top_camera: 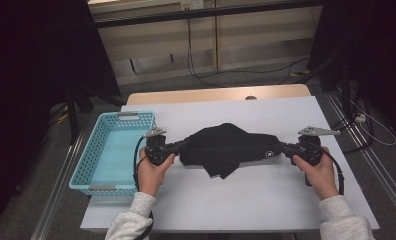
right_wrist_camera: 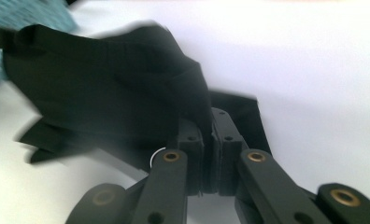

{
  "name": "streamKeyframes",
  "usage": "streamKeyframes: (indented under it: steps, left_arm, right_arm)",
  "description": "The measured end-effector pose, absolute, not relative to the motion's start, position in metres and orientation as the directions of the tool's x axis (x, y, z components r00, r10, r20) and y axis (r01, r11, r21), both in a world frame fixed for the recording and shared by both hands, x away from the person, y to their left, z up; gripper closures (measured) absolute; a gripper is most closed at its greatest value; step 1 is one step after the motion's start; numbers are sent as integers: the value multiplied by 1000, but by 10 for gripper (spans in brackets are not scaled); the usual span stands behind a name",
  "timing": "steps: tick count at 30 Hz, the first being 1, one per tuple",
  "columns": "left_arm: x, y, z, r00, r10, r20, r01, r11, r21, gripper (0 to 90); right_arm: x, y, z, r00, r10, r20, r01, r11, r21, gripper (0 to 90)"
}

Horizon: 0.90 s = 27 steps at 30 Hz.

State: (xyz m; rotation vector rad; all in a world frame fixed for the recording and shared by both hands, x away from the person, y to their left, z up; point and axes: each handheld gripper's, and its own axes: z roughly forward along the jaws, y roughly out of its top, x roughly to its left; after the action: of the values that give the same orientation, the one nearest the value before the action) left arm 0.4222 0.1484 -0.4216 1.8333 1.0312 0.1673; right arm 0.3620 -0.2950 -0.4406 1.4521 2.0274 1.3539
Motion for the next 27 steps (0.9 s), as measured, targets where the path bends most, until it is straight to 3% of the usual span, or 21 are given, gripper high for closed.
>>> streamKeyframes:
  steps: [4, 7, 10, 13, 18, 22, 24, 25, 27]
  left_arm:
    - [422, 149, -424, 648, 706, -287, 545, -166, 822, 431]
    - [421, 146, -428, 658, 705, -264, 540, -198, 818, 379]
    - [420, 142, -434, 666, 694, -273, 556, -218, 802, 396]
    - [418, 136, -438, 682, 684, -259, 555, -254, 792, 450]
    - [418, 132, -438, 696, 670, -256, 566, -293, 771, 844]
    - [416, 138, -427, 679, 691, -248, 551, -256, 794, 875]
    - [416, 143, -421, 671, 696, -256, 551, -237, 800, 875]
    - [416, 146, -420, 659, 705, -261, 552, -218, 805, 875]
    - [417, 149, -419, 649, 716, -258, 553, -210, 806, 875]
  right_arm:
    - [366, -297, -450, -379, 882, 280, 629, 24, 777, 844]
    - [366, -297, -451, -373, 885, 279, 633, 23, 774, 825]
    - [367, -297, -452, -367, 888, 278, 639, 24, 769, 822]
    - [367, -297, -451, -370, 888, 274, 634, 26, 773, 824]
    - [367, -297, -453, -387, 882, 268, 631, 42, 774, 780]
    - [366, -297, -453, -415, 877, 241, 599, 64, 798, 566]
    - [365, -296, -452, -434, 871, 229, 589, 82, 804, 535]
    - [363, -294, -451, -459, 867, 195, 574, 122, 810, 460]
    - [364, -291, -453, -466, 865, 186, 579, 139, 804, 437]
